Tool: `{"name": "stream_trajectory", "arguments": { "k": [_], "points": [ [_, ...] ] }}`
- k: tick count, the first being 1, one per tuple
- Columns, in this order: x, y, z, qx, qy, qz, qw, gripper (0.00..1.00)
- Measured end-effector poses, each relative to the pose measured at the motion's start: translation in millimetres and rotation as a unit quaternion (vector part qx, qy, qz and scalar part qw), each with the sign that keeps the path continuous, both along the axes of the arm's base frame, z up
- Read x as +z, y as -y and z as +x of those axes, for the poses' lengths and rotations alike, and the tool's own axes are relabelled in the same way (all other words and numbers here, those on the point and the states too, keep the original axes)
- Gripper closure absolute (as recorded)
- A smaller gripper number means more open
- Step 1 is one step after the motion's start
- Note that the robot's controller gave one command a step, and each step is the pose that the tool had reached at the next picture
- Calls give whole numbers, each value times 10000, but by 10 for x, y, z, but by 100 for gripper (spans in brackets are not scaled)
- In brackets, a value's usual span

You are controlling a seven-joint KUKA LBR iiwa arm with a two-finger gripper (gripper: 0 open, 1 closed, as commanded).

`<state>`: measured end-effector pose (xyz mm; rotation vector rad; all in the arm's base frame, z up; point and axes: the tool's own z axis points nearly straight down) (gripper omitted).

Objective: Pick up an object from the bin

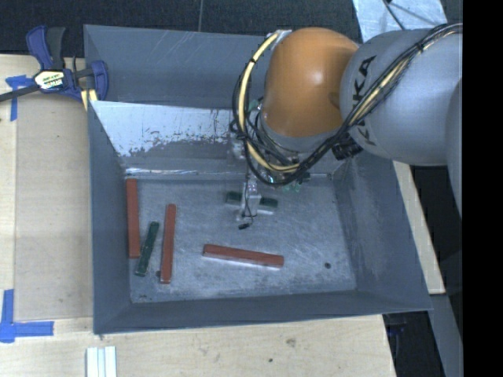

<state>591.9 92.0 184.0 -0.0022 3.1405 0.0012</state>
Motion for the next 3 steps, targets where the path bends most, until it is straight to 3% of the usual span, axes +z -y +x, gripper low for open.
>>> {"name": "stream_trajectory", "arguments": {
  "k": [1,2,3],
  "points": [
    [-1183,334,176,-303,-24,-8,9995,0],
    [-1121,315,204,-299,26,8,9996,100],
    [892,519,345,-336,63,2,9994,100]
  ]
}}
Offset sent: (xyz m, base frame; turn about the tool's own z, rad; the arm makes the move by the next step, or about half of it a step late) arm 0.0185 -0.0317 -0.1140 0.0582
